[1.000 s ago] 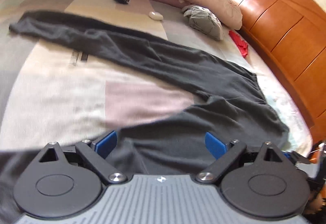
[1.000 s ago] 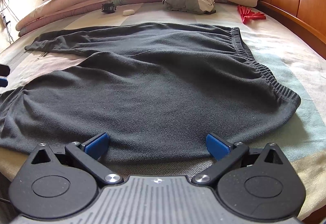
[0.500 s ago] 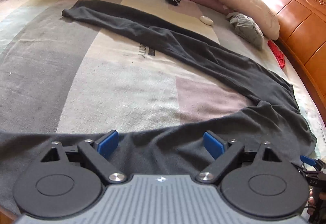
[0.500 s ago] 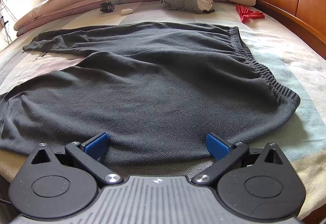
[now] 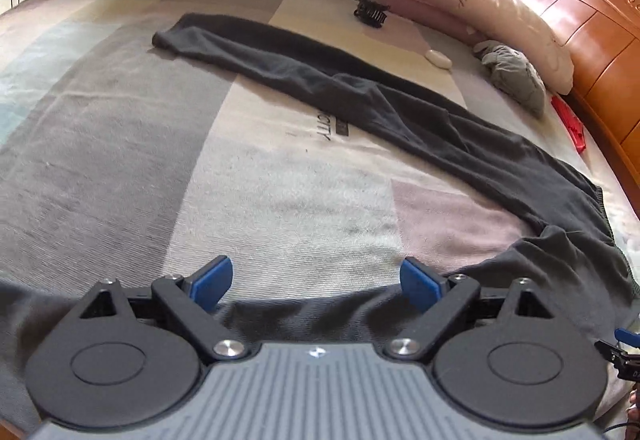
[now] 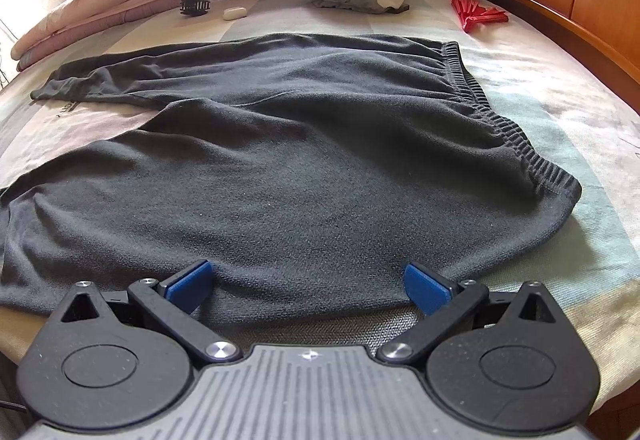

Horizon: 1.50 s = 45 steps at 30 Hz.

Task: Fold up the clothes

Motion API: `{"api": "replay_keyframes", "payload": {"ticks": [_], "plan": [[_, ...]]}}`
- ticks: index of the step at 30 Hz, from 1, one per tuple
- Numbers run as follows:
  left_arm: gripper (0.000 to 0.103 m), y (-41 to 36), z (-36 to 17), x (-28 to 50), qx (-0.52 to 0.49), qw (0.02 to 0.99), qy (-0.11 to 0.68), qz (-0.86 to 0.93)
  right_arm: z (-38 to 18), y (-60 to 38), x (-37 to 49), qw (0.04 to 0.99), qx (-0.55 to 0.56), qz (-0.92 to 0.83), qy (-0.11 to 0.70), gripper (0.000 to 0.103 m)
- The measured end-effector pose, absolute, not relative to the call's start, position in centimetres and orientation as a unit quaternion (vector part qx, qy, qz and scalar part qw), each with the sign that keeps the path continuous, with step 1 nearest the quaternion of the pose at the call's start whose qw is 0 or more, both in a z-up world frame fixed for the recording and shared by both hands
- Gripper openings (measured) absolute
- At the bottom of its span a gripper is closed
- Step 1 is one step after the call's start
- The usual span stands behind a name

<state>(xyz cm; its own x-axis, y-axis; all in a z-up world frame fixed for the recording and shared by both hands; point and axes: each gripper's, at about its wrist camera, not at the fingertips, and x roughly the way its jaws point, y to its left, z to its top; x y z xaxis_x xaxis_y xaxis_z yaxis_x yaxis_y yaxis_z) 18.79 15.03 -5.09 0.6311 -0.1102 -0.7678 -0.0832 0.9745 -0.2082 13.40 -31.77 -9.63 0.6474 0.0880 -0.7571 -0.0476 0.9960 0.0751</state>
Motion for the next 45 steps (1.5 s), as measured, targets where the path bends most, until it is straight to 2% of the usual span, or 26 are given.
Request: {"api": "replay_keyframes", "payload": {"ticks": [5, 11, 16, 20, 27, 30, 34, 38, 43, 45], "plan": [[0.091, 20.4, -3.9, 16.1, -0.091, 0.896, 0.430, 0.064, -9.2, -31.2, 13.5, 0.903, 0.025, 0.035, 0.427, 0.103], [0.091, 27.8, -8.8, 14.9, -0.180, 0.851, 0.475, 0.135, -8.8, -30.1, 13.9, 0.900, 0.028, 0.039, 0.433, 0.103], [0.096, 29.1, -9.3, 16.0, -0.161, 0.874, 0.434, 0.149, -8.1, -29.4, 13.8, 0.901, 0.031, 0.042, 0.431, 0.103], [0.095, 28.8, -8.5, 17.3, -0.125, 0.872, 0.443, 0.167, -6.9, -28.3, 13.5, 0.904, 0.023, 0.058, 0.422, 0.103], [0.096, 23.7, -6.0, 12.4, -0.057, 0.903, 0.412, 0.107, -5.4, -22.5, 13.6, 0.901, -0.027, 0.162, 0.402, 0.103], [0.096, 20.8, -6.7, 10.6, 0.008, 0.905, 0.418, 0.086, -6.1, -19.3, 14.1, 0.888, -0.053, 0.204, 0.408, 0.103], [0.097, 19.4, -9.1, 9.5, 0.038, 0.892, 0.443, 0.083, -7.1, -16.0, 14.4, 0.872, -0.074, 0.257, 0.410, 0.103], [0.099, 21.0, -9.7, 9.1, -0.026, 0.888, 0.449, 0.091, -9.2, -14.2, 15.6, 0.864, -0.115, 0.257, 0.418, 0.103], [0.098, 20.0, -9.2, 9.2, 0.011, 0.886, 0.451, 0.106, -9.4, -14.5, 18.4, 0.878, -0.105, 0.225, 0.410, 0.103], [0.098, 18.9, -8.7, 9.0, 0.027, 0.890, 0.443, 0.101, -8.4, -14.5, 18.1, 0.884, -0.112, 0.212, 0.402, 0.099]]}}
